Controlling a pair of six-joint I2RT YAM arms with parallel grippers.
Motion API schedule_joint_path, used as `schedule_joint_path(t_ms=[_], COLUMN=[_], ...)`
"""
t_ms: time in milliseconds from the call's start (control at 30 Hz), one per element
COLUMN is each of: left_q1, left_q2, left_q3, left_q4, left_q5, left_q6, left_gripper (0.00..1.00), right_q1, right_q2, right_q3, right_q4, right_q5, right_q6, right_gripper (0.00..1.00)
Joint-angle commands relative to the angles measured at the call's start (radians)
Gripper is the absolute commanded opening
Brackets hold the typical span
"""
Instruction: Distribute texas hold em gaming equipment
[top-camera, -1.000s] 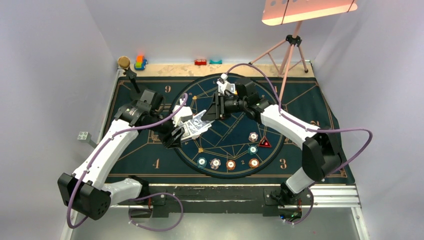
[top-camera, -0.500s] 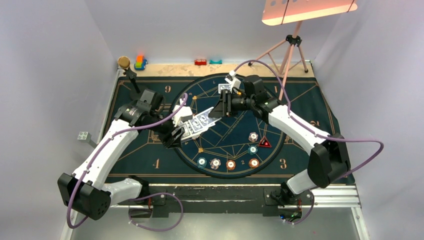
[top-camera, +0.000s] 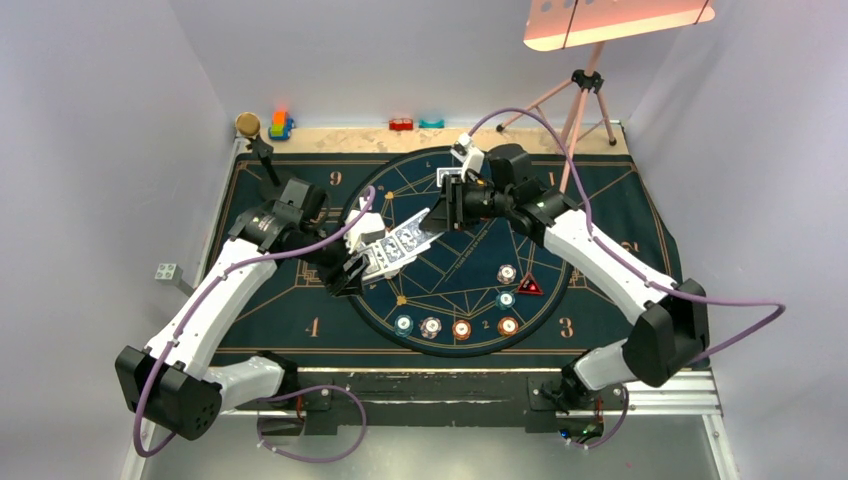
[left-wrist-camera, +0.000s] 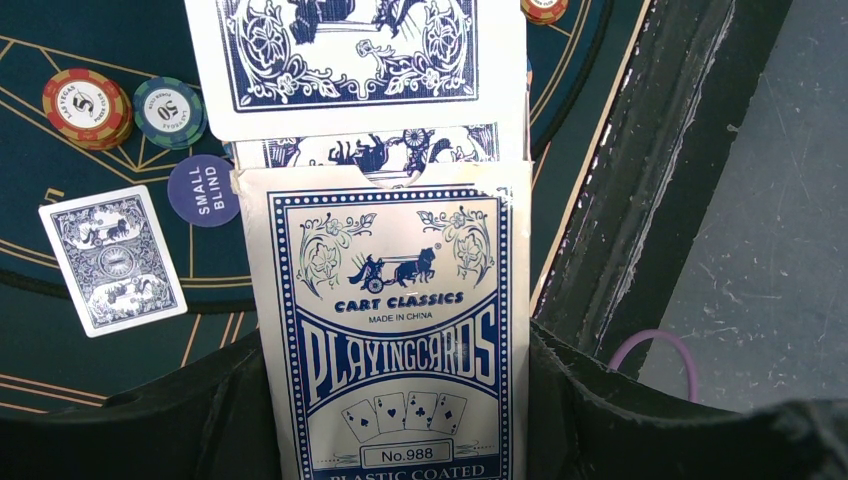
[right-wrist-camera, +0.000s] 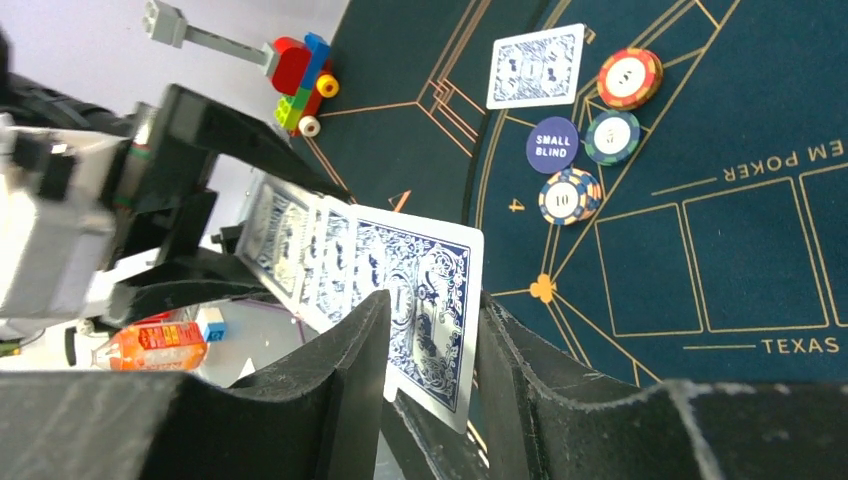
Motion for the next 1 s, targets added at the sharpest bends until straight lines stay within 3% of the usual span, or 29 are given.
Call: schedule_joint_path(t_ms=[0, 267, 400, 467, 600, 967], left_q1=[0.004, 0.005, 0.004, 0.005, 0.004, 0.005], left_q2=[-0.017, -0.018, -0.018, -0.018, -0.02, -0.027], left_q3=[0.028, 0.027, 0.025, 0.027, 0.025, 0.015], left_q4=[0.035, 0.033, 0.032, 0.032, 0.03, 0.029], left_q5=[0.043, 0.043, 0.043, 0.043, 0.04, 0.033], left_q6=[-0.014, -0.013, -0.011, -0.011, -0.008, -0.004], left_gripper=[0.12, 0.12, 0.12, 0.12, 0.12, 0.12], right_q1=[0.008, 0.008, 0.008, 0.008, 0.008, -0.07], right_q2=[-0.065, -0.066, -0.064, -0.062, -0.056, -0.053], right_q3=[0.07, 0.095, 0.097, 0.097, 0.085, -0.05], right_q4=[-0.028, -0.078, -0.083, -0.081, -0.053, 0.208], right_q5=[0.029, 0.071, 0.072, 0.061, 0.004, -0.274], right_q6=[-0.046, -0.084, -0.086, -0.08, -0.036, 0.209], right_gripper=[0.4, 0.39, 0.34, 0.28, 0.0, 0.0])
